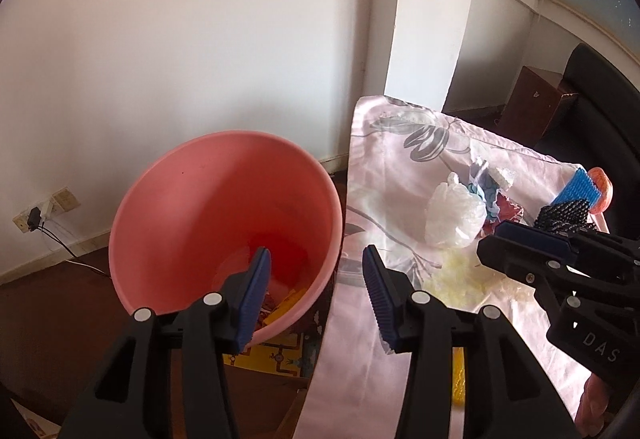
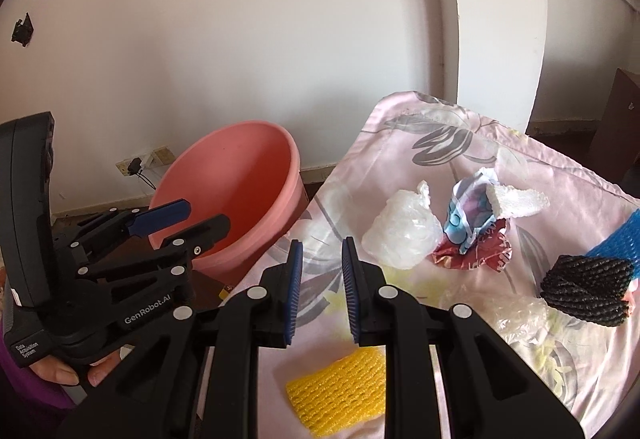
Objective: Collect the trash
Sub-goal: 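Move both open grippers back over the table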
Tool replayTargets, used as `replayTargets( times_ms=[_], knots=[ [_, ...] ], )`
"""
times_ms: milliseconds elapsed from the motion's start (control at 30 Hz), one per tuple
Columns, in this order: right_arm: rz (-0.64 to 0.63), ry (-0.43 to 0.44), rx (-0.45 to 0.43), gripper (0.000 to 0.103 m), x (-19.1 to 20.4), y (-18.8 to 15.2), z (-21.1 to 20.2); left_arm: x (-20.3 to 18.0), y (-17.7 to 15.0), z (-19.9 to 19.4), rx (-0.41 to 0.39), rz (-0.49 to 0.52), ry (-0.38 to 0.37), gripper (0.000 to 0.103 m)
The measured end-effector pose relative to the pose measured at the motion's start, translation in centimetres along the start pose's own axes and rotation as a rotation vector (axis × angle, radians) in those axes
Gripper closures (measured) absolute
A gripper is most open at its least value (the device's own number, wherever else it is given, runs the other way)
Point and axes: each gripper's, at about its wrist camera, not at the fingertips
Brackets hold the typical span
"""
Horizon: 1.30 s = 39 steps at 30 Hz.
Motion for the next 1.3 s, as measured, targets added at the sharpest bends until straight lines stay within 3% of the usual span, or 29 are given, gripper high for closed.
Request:
replayTargets(
  times_ms=[167,267,300,767,1133,1300],
  knots=[
    [0.027,-0.016,0.008,0.082,-1.7,-0.8,-0.3,-1.8,-0.1,0.5,0.011,0.031,-0.027,0.056],
    [0.059,-0.022,0.003,0.066,-2.9,-1.3,-0.5,-2.8,-0.2,0.8,0.018,0.05,-0.044,0.056],
    [0.068,-0.026,0.002,0.065,-3.2,-1.4,-0.6,-3.1,-0.2,0.9,0.02,0.058,-0.05,0.056],
    [0.144,-0.131,0.001,0.065,-8.2,-4.7,-2.1,-8.2,-1.3,2.7,0.072,0.152,-0.161,0.055],
    [0.256,-0.223,0.008,0.065,-13.0,-7.7,-3.9,-10.4,-3.5,2.7,0.137,0.231,-0.335,0.052],
    [0.281,-0.225,0.018,0.065,-13.6,-8.5,-4.0,-10.4,-5.1,2.6,0.186,0.282,-0.343,0.052]
  ],
)
Point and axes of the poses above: each gripper's, at about its wrist camera, not at the fingertips, and z roughly the way its jaws point, x to its left, y to its top, and after that the axes turned 13 degrees about -y, right-handed
